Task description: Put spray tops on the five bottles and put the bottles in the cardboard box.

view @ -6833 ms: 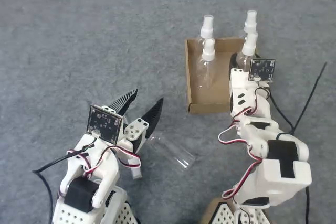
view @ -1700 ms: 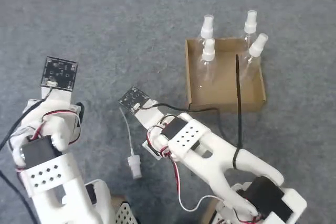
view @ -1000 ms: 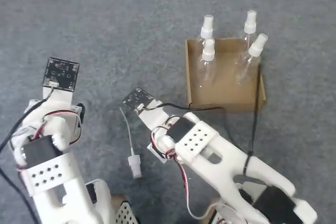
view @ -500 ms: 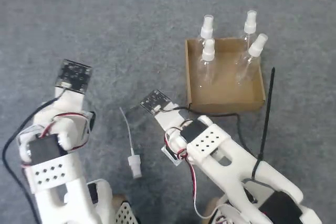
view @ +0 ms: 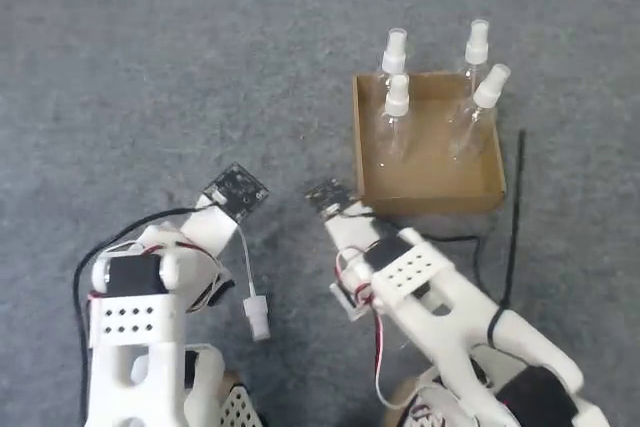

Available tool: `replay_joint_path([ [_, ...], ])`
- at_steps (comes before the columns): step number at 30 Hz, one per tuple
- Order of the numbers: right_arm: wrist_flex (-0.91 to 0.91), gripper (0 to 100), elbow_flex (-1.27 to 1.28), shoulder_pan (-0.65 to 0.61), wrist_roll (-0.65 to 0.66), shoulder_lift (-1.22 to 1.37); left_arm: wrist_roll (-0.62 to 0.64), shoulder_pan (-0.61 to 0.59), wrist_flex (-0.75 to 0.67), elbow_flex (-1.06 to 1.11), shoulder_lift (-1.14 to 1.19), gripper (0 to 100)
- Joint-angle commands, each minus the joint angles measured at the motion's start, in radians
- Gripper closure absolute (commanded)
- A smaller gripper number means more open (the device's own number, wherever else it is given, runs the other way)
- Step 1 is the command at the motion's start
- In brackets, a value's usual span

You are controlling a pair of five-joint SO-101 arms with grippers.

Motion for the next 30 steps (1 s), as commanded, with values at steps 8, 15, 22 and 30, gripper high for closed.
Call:
replay_joint_path([
  [8, 0.168, 99.3, -0.106, 0.209, 0.476, -0.056, -0.315, 0.026, 0.003, 0.079, 0.008, 79],
  [15, 0.43, 99.3, -0.318, 0.298, 0.557, -0.056, -0.345, 0.153, -0.009, 0.096, 0.009, 79],
  [22, 0.529, 99.3, -0.42, 0.512, 0.655, -0.186, -0.345, 0.203, -0.044, 0.133, 0.009, 79],
  [30, 0.607, 99.3, -0.434, 0.708, 0.772, -0.317, -0.255, 0.298, -0.152, 0.22, 0.009, 79],
])
